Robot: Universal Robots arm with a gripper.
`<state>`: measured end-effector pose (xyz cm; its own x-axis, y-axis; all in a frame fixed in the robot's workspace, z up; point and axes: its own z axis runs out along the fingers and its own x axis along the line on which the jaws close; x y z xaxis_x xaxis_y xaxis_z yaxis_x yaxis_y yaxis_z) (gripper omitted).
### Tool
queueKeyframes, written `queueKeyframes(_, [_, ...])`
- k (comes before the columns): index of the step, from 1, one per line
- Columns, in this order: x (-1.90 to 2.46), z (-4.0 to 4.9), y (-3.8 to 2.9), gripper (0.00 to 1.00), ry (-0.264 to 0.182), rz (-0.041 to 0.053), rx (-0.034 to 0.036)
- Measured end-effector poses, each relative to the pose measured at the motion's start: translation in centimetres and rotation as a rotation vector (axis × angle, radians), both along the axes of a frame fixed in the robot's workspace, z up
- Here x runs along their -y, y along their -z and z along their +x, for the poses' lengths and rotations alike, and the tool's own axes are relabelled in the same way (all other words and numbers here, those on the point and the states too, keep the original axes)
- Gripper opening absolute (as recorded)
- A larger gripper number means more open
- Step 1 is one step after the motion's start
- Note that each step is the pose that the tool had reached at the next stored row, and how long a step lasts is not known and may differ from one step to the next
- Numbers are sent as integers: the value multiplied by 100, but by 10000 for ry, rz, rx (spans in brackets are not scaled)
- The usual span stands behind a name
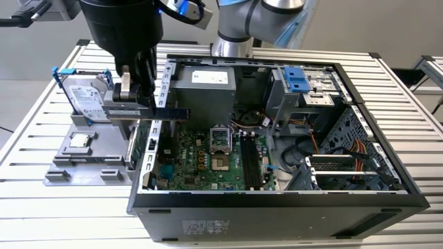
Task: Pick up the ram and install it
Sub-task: 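Pick up the ram and move it above insertion slot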
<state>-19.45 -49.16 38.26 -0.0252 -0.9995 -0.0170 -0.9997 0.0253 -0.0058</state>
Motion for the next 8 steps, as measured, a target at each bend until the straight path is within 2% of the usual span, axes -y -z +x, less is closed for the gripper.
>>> queueKeyframes(8, [0, 146, 0, 0, 1, 0, -8])
